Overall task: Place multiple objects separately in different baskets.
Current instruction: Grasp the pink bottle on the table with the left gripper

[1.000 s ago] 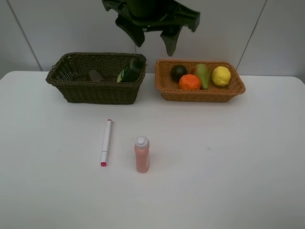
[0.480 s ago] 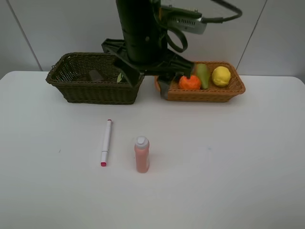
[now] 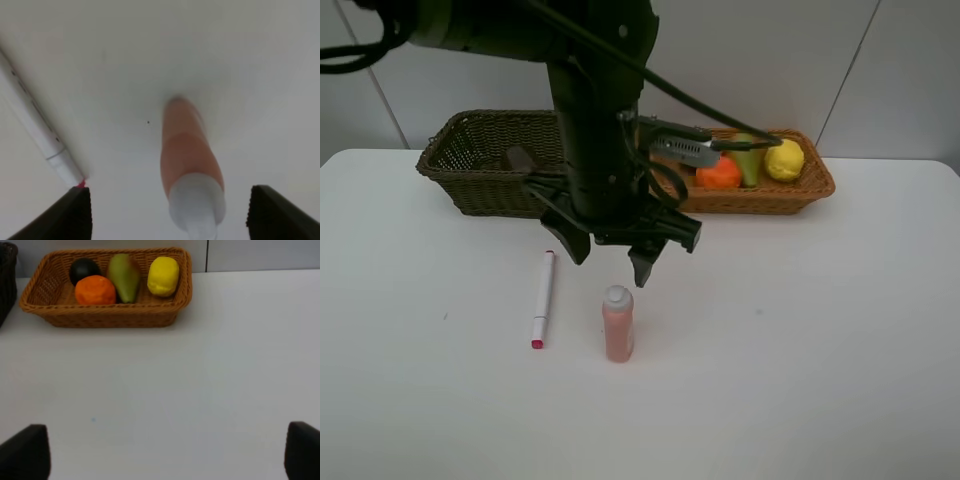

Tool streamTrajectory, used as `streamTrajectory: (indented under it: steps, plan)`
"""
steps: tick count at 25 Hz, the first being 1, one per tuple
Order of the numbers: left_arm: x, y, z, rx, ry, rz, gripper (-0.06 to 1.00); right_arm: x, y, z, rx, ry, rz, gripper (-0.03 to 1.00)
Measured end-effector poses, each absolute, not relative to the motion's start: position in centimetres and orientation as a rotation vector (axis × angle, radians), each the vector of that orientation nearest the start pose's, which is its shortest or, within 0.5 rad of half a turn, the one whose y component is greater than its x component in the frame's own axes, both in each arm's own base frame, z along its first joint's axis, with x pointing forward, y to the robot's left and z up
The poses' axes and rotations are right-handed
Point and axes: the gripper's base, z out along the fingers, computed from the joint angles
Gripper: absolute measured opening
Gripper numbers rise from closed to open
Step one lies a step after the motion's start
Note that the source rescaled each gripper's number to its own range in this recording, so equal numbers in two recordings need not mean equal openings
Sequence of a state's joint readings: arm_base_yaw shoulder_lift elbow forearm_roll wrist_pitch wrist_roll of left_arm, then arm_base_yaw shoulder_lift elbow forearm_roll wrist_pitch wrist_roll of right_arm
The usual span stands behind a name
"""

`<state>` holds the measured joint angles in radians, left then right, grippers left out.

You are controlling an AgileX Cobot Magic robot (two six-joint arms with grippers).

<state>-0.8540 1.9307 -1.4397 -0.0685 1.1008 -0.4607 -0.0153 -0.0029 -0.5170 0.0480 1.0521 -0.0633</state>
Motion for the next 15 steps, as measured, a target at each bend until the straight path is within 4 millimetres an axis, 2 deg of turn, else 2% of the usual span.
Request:
streamTrajectory:
  steps: [7, 15]
  plan:
    - [24.0, -29.0, 18.5, 0.532, 3.125, -0.166, 0.84, -0.7, 0.4, 28.3, -0.051, 2.014, 0.007, 0.98]
    - [24.3, -29.2, 14.6, 0.529, 3.185, -0.096, 0.84, -0.7, 0.4, 28.3, -0.051, 2.014, 0.009, 0.98]
